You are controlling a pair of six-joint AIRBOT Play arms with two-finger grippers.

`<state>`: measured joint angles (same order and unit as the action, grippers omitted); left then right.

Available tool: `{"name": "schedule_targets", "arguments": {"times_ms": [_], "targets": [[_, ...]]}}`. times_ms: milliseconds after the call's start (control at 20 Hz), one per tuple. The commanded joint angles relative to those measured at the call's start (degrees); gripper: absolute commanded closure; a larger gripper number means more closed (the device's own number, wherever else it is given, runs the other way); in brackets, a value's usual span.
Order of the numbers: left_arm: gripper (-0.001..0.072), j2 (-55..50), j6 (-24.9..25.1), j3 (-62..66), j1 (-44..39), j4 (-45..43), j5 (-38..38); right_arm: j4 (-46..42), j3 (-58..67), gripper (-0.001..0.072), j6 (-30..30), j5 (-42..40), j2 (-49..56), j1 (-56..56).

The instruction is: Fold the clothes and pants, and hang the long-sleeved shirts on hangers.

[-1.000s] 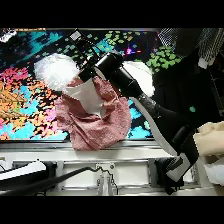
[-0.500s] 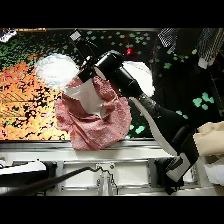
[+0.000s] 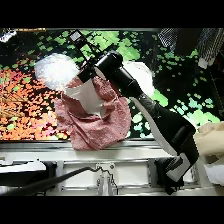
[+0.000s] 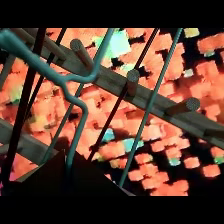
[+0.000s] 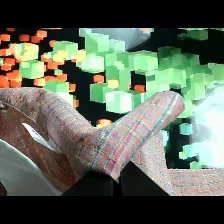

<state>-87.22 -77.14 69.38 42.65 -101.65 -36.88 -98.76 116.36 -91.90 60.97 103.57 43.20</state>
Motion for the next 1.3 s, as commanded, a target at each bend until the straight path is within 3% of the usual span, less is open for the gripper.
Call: {"name": "schedule_targets", "arguments": {"times_ms": [0, 450, 700, 900, 1150, 1250], "targets": [[0.0692, -0.2, 1.8, 0.2, -0.2, -0.3, 0.9, 0.0, 0.0, 0.0689, 0.0, 0.1, 0.0, 0.1], [0.0695, 10.1, 3.0, 0.2, -5.7, 0.3, -1.9, 0.1, 0.0, 0.0689, -0.5, -0.6, 0.0, 0.1], [0.0696, 23.5, 3.0, 0.2, -7.1, 12.5, -3.9, 1.7, 0.0, 0.0689, -0.5, -0.6, 0.1, 0.1], [0.0696, 34.8, 3.0, -1.5, -11.3, 23.8, -9.0, 2.4, -1.7, 0.069, -0.4, -0.9, 0.1, 0.0], [0.0696, 49.2, -0.9, -8.6, -22.0, 24.4, -23.1, -0.1, -1.8, 0.069, -0.1, -4.0, -0.2, 0.0], [0.0696, 56.8, -0.9, -10.9, -26.1, 27.1, -24.8, -0.4, -1.8, 0.069, -0.1, -4.2, -0.2, 0.0]]}}
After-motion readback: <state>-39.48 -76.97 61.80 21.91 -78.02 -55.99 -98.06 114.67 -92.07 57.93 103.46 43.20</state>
